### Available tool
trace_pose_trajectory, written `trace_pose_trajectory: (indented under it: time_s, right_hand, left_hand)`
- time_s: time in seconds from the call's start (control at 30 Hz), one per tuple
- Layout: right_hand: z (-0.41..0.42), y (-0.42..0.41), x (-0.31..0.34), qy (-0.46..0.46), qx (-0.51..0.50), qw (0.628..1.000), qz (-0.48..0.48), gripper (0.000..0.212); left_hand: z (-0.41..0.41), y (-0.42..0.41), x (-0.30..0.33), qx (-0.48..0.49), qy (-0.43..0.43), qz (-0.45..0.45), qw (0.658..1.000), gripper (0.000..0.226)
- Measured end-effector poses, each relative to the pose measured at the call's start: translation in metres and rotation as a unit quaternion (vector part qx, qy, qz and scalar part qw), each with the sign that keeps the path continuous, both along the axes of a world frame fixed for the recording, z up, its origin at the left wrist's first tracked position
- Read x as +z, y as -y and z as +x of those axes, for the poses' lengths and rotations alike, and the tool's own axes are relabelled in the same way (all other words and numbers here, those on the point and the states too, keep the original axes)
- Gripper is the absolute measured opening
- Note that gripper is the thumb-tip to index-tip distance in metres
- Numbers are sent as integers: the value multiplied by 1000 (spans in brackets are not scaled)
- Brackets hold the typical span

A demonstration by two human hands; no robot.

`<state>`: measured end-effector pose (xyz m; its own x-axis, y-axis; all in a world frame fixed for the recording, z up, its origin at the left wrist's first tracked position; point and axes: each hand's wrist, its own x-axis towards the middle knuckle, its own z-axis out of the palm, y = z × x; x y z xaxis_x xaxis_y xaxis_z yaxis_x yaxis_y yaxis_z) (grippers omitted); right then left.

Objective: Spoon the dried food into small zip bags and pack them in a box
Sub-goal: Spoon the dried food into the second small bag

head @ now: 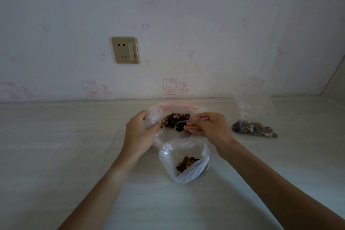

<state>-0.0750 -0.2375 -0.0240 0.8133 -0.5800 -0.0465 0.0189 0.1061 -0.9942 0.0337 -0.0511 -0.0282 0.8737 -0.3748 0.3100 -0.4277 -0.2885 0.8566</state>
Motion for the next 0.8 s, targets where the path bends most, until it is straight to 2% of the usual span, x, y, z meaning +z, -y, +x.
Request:
trace_pose_trajectory:
  time_s: [0.17, 0.37, 0.47, 0.6, 0.7, 0.8]
  right_hand:
    - [-14, 6, 4, 6, 0, 999, 37, 14]
    - [-33, 14, 21, 22, 0, 998, 53, 17]
    - [-44, 16, 33, 32, 3, 999, 39, 17]
    - [-64, 21, 47, 49, 34, 998, 24, 15]
    - [-81, 22, 49, 49, 74, 995, 37, 13]
    - [-97, 20, 43, 35, 108, 993, 34, 12]
  left_hand:
    - [2, -4, 4, -3, 5, -15, 1000, 14]
    - [4, -11, 11, 20, 31, 17, 999, 40]
    - [-1, -18, 12, 56, 112, 46, 991, 47]
    - [-25, -28, 18, 52, 229, 61, 970, 29]
    - [-45, -39, 20, 5, 186, 93, 978, 10]
    - [-60, -44, 13, -55, 81, 164, 982, 31]
